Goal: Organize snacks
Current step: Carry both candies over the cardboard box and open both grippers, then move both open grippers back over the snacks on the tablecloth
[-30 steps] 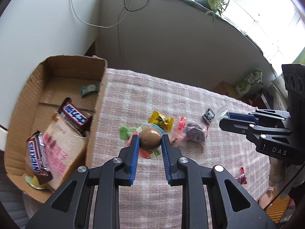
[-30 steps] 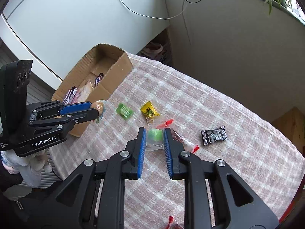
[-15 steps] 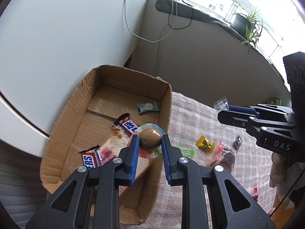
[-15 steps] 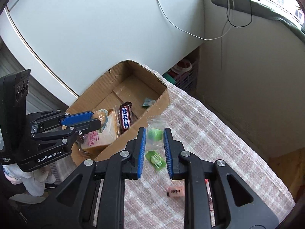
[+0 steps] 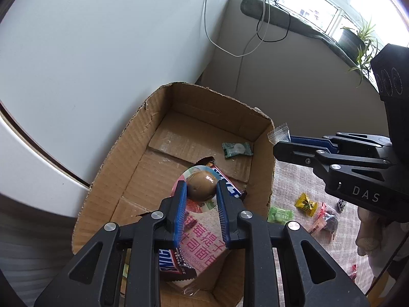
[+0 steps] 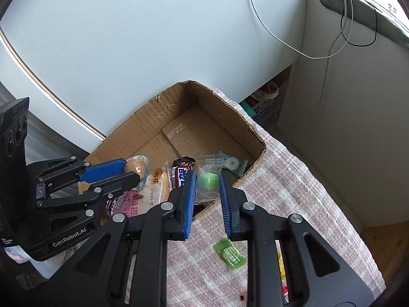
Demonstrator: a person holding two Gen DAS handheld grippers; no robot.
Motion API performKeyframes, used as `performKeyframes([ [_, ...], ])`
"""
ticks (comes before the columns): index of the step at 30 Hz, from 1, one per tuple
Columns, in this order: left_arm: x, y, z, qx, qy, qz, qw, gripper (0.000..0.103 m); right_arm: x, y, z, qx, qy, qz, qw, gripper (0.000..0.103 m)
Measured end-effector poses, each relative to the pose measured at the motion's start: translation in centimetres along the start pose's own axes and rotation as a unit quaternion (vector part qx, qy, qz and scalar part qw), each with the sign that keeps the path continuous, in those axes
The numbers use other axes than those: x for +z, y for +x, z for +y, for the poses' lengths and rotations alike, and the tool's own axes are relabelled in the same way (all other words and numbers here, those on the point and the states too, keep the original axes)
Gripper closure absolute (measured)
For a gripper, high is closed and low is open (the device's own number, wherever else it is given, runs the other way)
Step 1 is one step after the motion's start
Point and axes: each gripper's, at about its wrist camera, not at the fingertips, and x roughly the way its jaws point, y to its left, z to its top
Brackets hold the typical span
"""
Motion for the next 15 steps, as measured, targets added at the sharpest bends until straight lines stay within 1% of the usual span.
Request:
performKeyframes([
  [7, 0.02, 0.03, 0.53, 0.005, -0.008, 0.005, 0.9999, 0.080, 0.29, 0.94, 0.33, 0.004, -0.001, 0.006, 1.000, 0.083],
  [9, -0.04, 0.06, 0.69, 0.006, -0.012, 0.009, 0.9999, 0.079, 0.33, 0.96, 0.32, 0.004, 0.000, 0.006, 1.000, 0.082],
  [10, -0.02, 0.11, 0.75, 0.007, -0.013, 0.012, 0.9998, 0.077, 0.35, 0.92, 0.34, 0.003, -0.001, 0.005, 1.000, 0.072],
  [11, 0.00, 0.13, 0.80, 0.010, -0.015, 0.013, 0.9998, 0.069, 0.35, 0.81, 0.36, 0.000, -0.002, 0.003, 1.000, 0.055],
  [12, 0.02, 0.09, 0.84, 0.011, -0.018, 0.012, 0.9997, 0.063, 0.31, 0.61, 0.37, -0.001, -0.003, -0.003, 1.000, 0.047],
  [13, 0.04, 0.05, 0.90, 0.011, -0.019, 0.010, 0.9997, 0.063, 0.27, 0.41, 0.37, -0.002, -0.003, -0.008, 1.000, 0.038],
  [15, 0.06, 0.00, 0.92, 0.011, -0.021, 0.009, 0.9997, 0.063, 0.23, 0.23, 0.28, -0.002, -0.002, -0.010, 1.000, 0.036],
])
